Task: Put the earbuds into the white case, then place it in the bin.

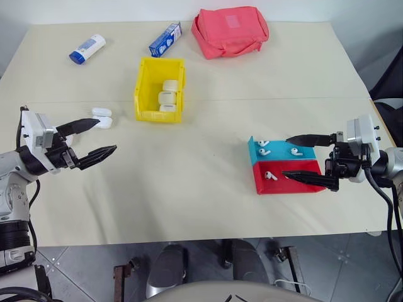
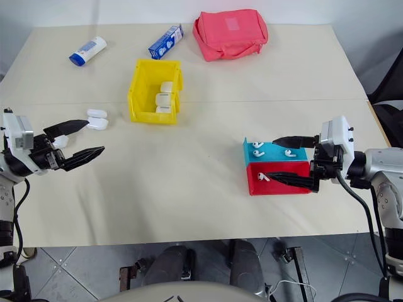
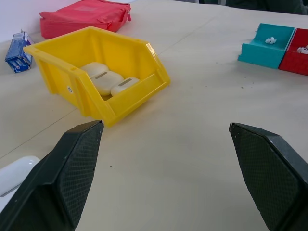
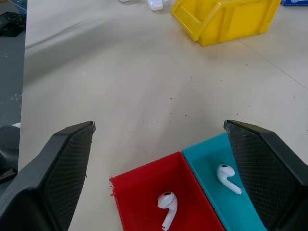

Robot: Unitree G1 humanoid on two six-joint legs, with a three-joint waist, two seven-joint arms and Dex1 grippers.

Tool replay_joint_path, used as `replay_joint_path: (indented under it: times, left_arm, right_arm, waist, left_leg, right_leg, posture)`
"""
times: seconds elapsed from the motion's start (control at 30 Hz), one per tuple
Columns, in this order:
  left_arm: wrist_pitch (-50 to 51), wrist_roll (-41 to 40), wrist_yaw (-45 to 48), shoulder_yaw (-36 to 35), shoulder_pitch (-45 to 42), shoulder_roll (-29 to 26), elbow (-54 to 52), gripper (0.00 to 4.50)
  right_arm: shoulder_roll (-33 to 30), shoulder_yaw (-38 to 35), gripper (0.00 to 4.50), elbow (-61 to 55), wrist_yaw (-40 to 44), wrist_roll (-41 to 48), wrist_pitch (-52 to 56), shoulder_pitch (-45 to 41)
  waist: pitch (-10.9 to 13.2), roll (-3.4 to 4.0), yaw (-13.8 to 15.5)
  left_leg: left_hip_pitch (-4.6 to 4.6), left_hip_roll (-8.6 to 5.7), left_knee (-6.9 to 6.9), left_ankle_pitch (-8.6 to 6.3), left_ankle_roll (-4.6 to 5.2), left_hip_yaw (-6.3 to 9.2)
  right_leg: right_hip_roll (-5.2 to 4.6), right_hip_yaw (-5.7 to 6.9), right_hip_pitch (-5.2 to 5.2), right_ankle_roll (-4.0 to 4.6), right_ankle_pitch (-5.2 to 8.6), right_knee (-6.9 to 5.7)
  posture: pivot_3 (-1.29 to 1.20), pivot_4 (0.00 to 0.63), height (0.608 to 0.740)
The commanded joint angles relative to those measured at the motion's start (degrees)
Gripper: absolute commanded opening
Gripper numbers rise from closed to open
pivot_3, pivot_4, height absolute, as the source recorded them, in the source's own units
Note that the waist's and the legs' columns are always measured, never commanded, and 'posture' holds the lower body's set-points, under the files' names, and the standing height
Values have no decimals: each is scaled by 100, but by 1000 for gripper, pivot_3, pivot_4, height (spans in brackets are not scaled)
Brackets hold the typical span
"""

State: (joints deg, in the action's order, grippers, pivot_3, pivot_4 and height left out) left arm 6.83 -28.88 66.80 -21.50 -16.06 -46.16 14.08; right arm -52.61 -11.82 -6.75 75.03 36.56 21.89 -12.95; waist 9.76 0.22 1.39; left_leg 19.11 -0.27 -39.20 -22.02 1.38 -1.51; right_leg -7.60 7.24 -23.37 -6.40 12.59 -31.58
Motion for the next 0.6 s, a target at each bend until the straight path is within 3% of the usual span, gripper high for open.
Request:
replay_joint_path:
  times: [0.03,0.1,0.3,0.6]
  left_arm:
    - [-196,-18,-131,-124,-76,4,-178,4453]
    - [133,25,-596,-148,-89,-11,-391,4453]
    - [474,-220,-825,-583,276,-159,-795,4453]
    - [806,-228,-881,-1810,2240,-316,-1556,4453]
  right_arm:
    - [28,-126,4500,-65,15,82,-33,-111]
    - [37,-97,4500,-32,25,80,-22,-163]
    - [117,123,4500,241,165,-13,-46,-500]
    - [360,529,4500,953,507,-267,-255,-1262]
  waist:
    - [0,0,0]
    - [0,0,1]
    - [0,0,-11]
    - [-1,0,-123]
  left_leg:
    - [0,0,0,0,0,0]
    - [0,0,0,0,0,0]
    - [-2,3,0,-1,-2,-2]
    - [-6,18,8,-8,-10,-14]
  right_leg:
    - [0,0,0,0,0,0]
    - [-1,0,0,0,0,0]
    - [0,-4,-1,0,0,-1]
    - [-5,-9,-10,11,6,-1]
  posture:
    - [0,150,740]
    - [0,150,740]
    - [0,150,740]
    - [0,150,740]
